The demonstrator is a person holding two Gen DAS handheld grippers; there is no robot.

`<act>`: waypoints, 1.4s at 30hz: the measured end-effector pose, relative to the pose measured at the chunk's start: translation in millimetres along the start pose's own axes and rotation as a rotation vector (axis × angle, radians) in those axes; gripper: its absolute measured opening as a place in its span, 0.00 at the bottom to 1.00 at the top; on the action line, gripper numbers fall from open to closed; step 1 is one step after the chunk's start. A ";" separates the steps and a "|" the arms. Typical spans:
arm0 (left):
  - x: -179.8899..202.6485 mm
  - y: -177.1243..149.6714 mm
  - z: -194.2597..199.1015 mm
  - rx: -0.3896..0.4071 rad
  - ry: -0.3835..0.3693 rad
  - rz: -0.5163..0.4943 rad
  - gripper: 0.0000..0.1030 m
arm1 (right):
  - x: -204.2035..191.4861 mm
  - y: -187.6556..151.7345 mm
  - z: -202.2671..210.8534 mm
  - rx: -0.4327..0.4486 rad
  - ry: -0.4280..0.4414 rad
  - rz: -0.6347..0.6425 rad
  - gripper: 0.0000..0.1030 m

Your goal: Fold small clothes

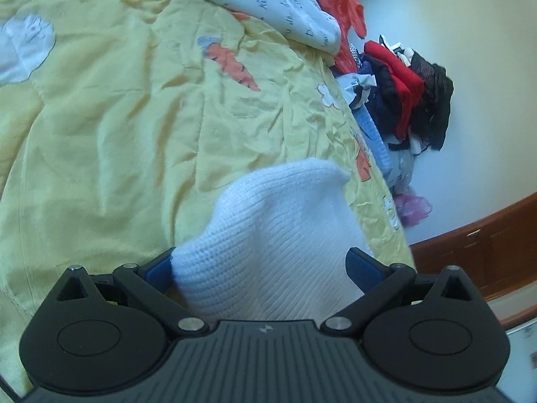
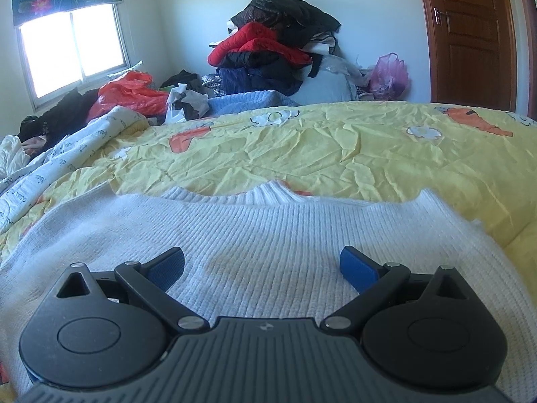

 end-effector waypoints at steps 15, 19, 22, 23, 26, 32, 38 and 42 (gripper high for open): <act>-16.6 12.1 -9.0 -0.027 0.002 -0.011 0.34 | -0.4 -0.4 -0.5 -0.001 -0.011 0.008 0.98; 16.3 1.5 -5.8 0.062 0.159 -0.407 0.28 | -1.7 -1.4 -2.0 -0.004 -0.021 0.019 0.97; 61.5 -43.5 -8.5 0.233 0.355 -0.969 0.26 | -2.8 -2.4 -2.9 -0.007 -0.036 0.033 0.97; 64.5 -56.5 -10.9 0.261 0.381 -1.059 0.26 | -3.4 -2.8 -3.0 -0.008 -0.041 0.038 0.97; 67.9 -65.1 -13.6 0.285 0.414 -1.117 0.26 | -5.6 -4.2 -4.0 -0.012 -0.059 0.060 0.97; 63.4 -60.1 -13.3 0.275 0.391 -1.083 0.26 | -29.5 9.0 -15.1 -0.107 -0.115 0.086 0.93; 63.0 -59.5 -13.8 0.269 0.370 -1.055 0.26 | -126.1 34.0 -39.3 -0.381 0.209 -0.107 0.91; 63.6 -61.2 -12.6 0.275 0.368 -1.060 0.26 | -208.8 25.5 -72.2 -0.537 0.245 0.056 0.90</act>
Point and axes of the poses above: each gripper's, at about its wrist camera, not at the fingertips, and z roughly against the way its jaws point, x to its right, y to its top, the point moved 7 cm from there along -z, roughly the way its jaws point, and after that the axes turned 10 degrees about -z, right-handed, at the moved point
